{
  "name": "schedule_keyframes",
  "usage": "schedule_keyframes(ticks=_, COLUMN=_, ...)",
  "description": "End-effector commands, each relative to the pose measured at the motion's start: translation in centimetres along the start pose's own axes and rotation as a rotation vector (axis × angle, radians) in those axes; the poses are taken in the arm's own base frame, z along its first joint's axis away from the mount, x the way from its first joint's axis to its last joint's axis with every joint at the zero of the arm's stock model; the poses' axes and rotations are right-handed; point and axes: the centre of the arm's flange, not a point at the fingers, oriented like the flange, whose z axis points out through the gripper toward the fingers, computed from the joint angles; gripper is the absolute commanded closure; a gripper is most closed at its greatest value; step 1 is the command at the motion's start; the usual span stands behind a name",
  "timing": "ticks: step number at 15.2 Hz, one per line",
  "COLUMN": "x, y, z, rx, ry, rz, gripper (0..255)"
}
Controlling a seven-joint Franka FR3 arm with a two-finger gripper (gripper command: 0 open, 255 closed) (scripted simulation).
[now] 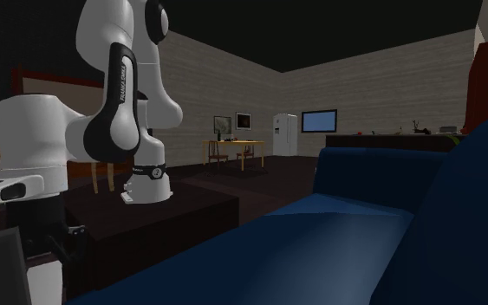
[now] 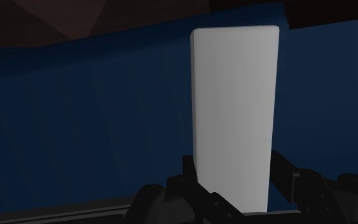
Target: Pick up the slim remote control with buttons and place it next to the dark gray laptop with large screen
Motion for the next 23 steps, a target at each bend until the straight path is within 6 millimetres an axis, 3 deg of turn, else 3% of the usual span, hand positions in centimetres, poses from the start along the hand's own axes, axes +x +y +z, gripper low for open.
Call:
schedule_keyframes(ticks=1, x=0.0, y=0.0, z=0.1, rx=0.0, ry=0.0, rz=0.0, gripper=255)
schedule_keyframes(ticks=5, x=0.0, y=0.0, z=0.1, rx=0.0, ry=0.0, rz=0.0, gripper=255)
schedule_keyframes(ticks=6, x=0.0, y=0.0, z=0.1, rx=0.0, ry=0.0, rz=0.0, gripper=0)
schedule_keyframes(ticks=11, x=0.0, y=0.0, z=0.1, rx=0.0, ry=0.0, rz=0.0, gripper=0)
schedule_keyframes(ticks=15, x=0.0, y=0.0, z=-4.9, rx=0.0, ry=0.0, rz=0.0, gripper=0)
schedule_keyframes(ticks=23, x=0.0, y=0.0, z=-4.9, rx=0.0, ry=0.0, rz=0.0, gripper=0)
